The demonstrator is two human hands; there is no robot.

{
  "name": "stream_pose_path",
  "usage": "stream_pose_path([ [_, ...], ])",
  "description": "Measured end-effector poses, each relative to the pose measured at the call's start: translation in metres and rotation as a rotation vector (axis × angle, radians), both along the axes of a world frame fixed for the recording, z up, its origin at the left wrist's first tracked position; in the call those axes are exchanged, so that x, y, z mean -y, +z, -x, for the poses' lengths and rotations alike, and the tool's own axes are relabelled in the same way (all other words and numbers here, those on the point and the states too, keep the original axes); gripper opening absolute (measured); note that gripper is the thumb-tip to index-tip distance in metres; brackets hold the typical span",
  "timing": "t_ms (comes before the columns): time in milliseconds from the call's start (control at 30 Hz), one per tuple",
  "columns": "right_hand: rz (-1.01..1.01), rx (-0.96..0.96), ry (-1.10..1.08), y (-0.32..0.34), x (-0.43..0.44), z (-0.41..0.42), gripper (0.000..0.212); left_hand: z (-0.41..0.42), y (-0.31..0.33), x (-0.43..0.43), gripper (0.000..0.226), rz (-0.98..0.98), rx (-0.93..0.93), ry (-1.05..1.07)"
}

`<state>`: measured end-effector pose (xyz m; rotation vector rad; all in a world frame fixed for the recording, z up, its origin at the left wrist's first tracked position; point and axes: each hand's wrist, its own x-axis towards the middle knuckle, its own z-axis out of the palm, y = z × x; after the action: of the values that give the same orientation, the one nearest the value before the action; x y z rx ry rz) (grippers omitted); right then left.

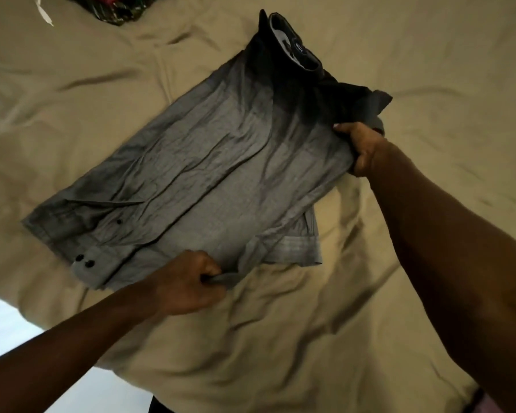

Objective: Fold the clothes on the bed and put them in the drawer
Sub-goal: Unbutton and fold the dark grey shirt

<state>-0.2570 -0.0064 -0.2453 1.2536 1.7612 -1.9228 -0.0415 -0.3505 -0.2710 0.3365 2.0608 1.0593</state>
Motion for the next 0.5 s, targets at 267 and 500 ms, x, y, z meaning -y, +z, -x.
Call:
stream_pose_path([
  [267, 0.218, 0.066, -0.220, 0.002, 0.063, 0.064, 0.023, -0.016, 0.008, 0.015, 0.017, -0.304, 0.706, 0.958],
  [500, 0.046, -0.114, -0.012, -0.039, 0.120, 0.065, 0.043, -0.024, -0.011, 0.023, 0.012, -0.338, 0.818, 1.151],
])
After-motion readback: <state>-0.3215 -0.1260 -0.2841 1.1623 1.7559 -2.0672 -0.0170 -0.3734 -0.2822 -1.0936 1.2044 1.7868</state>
